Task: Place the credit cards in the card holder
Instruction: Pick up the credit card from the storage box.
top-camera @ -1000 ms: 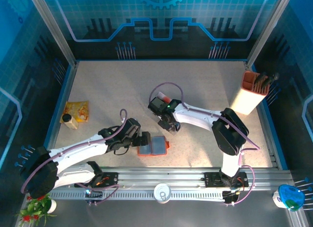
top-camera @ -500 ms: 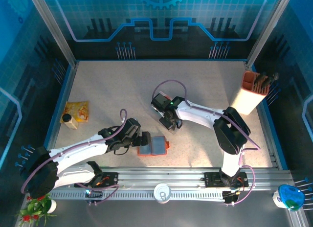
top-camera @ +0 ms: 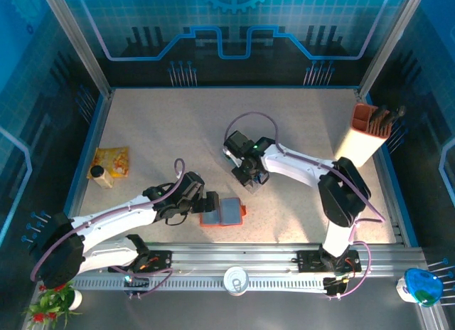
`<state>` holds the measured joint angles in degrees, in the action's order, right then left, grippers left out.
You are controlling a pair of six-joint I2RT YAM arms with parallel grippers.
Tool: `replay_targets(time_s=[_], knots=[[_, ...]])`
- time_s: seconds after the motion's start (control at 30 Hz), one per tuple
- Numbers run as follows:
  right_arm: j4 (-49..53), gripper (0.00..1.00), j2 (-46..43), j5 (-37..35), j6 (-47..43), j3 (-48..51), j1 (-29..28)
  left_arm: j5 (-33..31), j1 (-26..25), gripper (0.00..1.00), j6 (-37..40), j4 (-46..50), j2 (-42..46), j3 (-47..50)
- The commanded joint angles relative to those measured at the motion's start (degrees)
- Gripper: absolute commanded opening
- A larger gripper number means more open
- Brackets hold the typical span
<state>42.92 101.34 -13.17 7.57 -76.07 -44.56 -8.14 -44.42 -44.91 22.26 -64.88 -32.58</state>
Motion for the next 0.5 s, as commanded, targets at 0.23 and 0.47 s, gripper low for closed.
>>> replay_targets(time_s=[0.23, 0.47], knots=[[0.3, 0.00, -11.3, 5.4, 2.9, 0.7, 0.1, -1.8, -0.3, 0.99, 1.7, 3.9, 1.9, -1.8], [-5.6, 0.00, -19.5, 10.5, 9.2, 6.1, -0.1, -2.0, -0.3, 0.99, 2.1, 4.8, 2.2, -2.2]])
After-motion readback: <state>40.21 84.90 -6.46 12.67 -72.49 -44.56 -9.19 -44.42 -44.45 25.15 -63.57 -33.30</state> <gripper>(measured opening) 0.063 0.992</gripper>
